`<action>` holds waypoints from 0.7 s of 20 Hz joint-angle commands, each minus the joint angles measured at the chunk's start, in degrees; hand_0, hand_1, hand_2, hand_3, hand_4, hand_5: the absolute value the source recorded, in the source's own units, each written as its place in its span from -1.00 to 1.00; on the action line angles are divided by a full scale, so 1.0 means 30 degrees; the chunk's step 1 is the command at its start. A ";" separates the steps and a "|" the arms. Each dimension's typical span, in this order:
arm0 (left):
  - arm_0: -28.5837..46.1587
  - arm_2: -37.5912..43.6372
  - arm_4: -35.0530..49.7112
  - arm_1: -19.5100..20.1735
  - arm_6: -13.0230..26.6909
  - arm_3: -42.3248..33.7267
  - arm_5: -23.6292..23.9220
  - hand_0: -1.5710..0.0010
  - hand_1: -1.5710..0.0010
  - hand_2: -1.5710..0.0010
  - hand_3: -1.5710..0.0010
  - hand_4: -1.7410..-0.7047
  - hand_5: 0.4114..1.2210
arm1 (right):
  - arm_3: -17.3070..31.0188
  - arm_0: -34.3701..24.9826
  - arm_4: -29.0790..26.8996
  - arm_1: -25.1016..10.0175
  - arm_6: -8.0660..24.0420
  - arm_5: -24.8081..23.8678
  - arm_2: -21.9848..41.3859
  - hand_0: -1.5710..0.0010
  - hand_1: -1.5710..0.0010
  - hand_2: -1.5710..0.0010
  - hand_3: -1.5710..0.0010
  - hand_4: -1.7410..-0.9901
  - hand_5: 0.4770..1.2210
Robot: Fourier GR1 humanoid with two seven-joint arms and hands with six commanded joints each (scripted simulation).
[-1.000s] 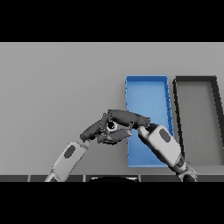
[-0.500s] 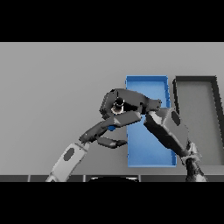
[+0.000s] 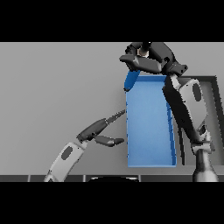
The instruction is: Pick up the blue pipe and place it into the blue bin.
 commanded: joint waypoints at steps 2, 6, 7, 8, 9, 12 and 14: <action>0.0082 -0.0060 -0.0045 0.0014 0.0046 -0.0049 -0.0007 1.00 1.00 1.00 1.00 0.65 -0.83 | 0.1335 0.0745 0.0476 -0.0303 -0.0072 0.0153 -0.0137 -1.00 -1.00 -1.00 -1.00 -0.35 1.00; 0.0010 0.0090 -0.0133 0.0153 -0.0072 0.0139 0.0004 1.00 1.00 1.00 1.00 0.67 -0.83 | 0.3388 0.2697 0.1552 -0.0898 0.0072 -0.0229 -0.0152 -1.00 -1.00 -1.00 -1.00 -0.35 1.00; 0.0129 0.0142 -0.0059 0.0278 -0.0331 0.0007 -0.0034 1.00 1.00 1.00 1.00 0.67 -0.82 | 0.3322 0.3672 0.1729 -0.0985 0.0219 -0.0511 0.0019 -1.00 -1.00 -1.00 -1.00 -0.35 1.00; -0.0005 0.0085 -0.0052 0.0238 -0.0147 -0.0033 -0.0089 1.00 1.00 1.00 1.00 0.67 -0.82 | 0.3280 0.4113 0.1981 -0.0951 0.0561 -0.1007 0.0199 -1.00 -1.00 -1.00 -1.00 -0.35 1.00; 0.0125 0.0044 -0.0119 0.0328 -0.0271 -0.0037 -0.0112 1.00 1.00 1.00 1.00 0.68 -0.82 | 0.3317 0.4549 0.2223 -0.1036 0.0843 -0.1401 0.0381 -1.00 -1.00 -1.00 -1.00 -0.36 1.00; 0.0259 -0.0218 -0.0268 0.0067 -0.0331 -0.0200 0.0026 1.00 1.00 1.00 1.00 0.68 -0.83 | 0.3210 0.6233 0.2520 -0.1353 0.1999 -0.2530 0.0737 -1.00 -1.00 -1.00 -1.00 -0.36 1.00; 0.0360 -0.0166 -0.0180 0.0134 -0.0222 -0.0166 -0.0024 1.00 1.00 1.00 1.00 0.67 -0.83 | 0.3094 0.7139 0.2745 -0.1634 0.2930 -0.3240 0.1065 -1.00 -1.00 -1.00 -1.00 -0.36 1.00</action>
